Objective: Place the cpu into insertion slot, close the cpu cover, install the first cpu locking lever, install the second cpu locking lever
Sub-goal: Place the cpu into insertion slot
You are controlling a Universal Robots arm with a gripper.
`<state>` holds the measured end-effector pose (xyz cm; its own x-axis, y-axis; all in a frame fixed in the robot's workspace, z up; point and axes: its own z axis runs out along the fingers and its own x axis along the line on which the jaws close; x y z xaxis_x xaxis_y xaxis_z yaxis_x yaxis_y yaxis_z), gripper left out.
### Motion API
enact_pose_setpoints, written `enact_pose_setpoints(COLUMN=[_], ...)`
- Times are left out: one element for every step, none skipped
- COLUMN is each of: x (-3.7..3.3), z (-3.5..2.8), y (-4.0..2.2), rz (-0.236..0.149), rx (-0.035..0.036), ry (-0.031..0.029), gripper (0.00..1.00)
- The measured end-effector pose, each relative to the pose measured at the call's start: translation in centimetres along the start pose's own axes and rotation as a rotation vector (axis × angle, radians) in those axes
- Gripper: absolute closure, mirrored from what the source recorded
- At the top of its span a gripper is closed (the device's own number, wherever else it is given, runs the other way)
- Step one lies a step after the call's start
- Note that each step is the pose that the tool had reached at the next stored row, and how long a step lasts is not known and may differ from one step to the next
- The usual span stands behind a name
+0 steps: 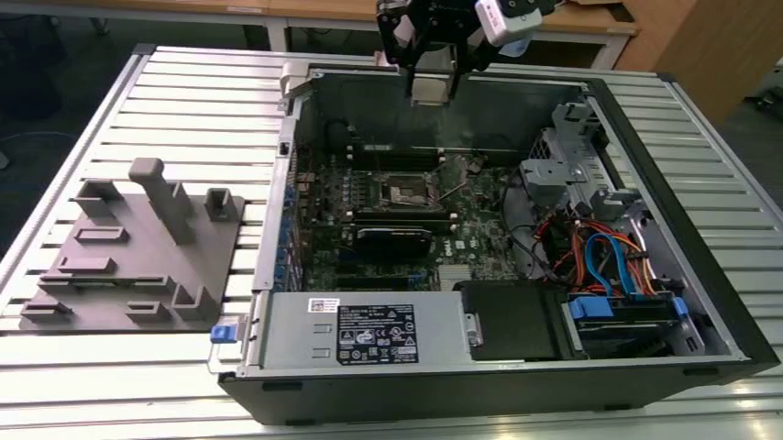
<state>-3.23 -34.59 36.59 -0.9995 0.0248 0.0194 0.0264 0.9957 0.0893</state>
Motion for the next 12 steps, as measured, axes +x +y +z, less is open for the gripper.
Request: enact_pose_setpoints(x=[0.0, 0.0, 0.0, 0.0, 0.0, 0.0, 0.0, 0.0, 0.0, 0.0, 0.0, 0.0], z=[0.0, 0.0, 0.0, 0.0, 0.0, 0.0, 0.0, 0.01, 0.01, 0.01, 0.01, 0.02], y=[0.0, 0.0, 0.0, 0.0, 0.0, 0.0, 0.0, 0.0, 0.0, 0.0, 0.0, 0.0], rz=[0.0, 0.001, 0.001, 0.003, 0.006, 0.01, 0.017, 0.026, 0.035, 0.044, 0.051, 0.054], rx=[-0.0001, 0.0, -0.0001, -0.0001, -0.0001, -0.0002, -0.0004, -0.0005, -0.0007, -0.0009, -0.001, -0.0011], ry=[0.0, 0.0, -0.0001, -0.0002, -0.0005, -0.001, -0.0016, -0.0023, -0.0032, -0.004, -0.0046, -0.0048], gripper=[0.46, 0.46, 0.46, 0.46, 0.46, 0.46, 0.46, 0.46, 0.46, 0.46, 0.46, 0.46])
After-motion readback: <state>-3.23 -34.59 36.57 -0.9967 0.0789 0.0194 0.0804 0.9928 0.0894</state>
